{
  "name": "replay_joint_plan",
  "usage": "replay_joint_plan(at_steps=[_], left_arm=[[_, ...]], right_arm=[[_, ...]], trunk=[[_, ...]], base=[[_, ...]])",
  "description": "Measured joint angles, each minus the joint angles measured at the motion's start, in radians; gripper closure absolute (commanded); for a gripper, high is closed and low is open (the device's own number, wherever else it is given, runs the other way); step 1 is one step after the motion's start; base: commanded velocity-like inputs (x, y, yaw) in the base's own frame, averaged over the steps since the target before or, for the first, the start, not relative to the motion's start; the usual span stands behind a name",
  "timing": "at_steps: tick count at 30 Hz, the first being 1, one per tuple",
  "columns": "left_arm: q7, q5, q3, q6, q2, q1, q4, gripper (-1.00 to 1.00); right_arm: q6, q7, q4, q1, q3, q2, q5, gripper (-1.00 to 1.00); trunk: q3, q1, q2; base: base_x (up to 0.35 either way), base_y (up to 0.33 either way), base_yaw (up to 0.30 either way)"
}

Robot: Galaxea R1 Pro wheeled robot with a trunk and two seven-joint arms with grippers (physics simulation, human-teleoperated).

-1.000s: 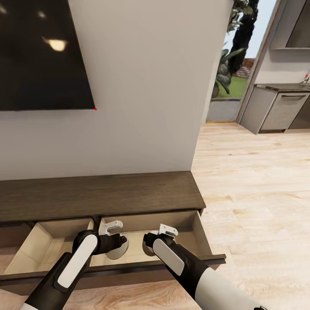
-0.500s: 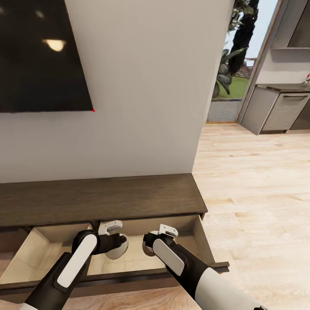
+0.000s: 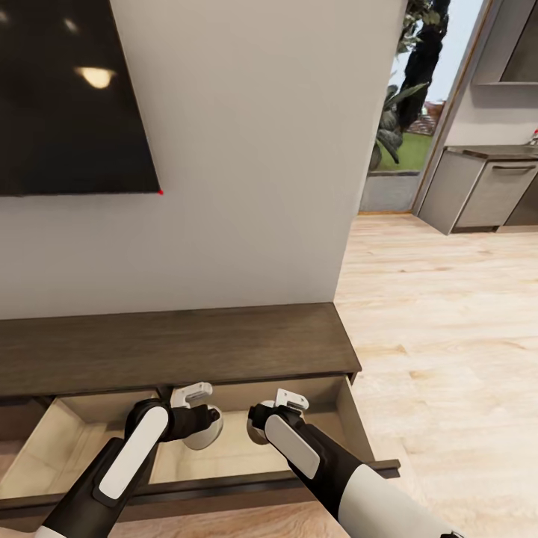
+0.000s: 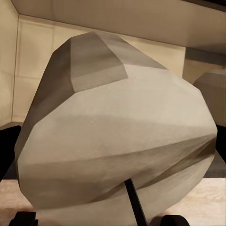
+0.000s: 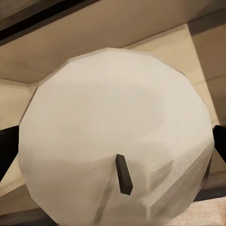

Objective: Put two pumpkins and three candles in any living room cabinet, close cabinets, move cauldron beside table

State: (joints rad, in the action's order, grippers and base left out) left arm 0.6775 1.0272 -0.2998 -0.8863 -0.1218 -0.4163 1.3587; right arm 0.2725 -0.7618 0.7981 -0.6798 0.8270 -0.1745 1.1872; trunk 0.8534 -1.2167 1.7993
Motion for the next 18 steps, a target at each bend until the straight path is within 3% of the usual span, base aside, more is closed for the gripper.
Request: replay_joint_plan(at_steps=[18], left_arm=[[0.0, 0.0, 0.001, 0.0, 0.0, 0.0, 0.001, 1.0]], right_arm=[[0.0, 0.001, 0.002, 0.0, 0.004, 0.0, 0.0, 1.0]], trunk=[[0.056, -0.069, 0.126]], base=[[0.0, 0.0, 0.0]])
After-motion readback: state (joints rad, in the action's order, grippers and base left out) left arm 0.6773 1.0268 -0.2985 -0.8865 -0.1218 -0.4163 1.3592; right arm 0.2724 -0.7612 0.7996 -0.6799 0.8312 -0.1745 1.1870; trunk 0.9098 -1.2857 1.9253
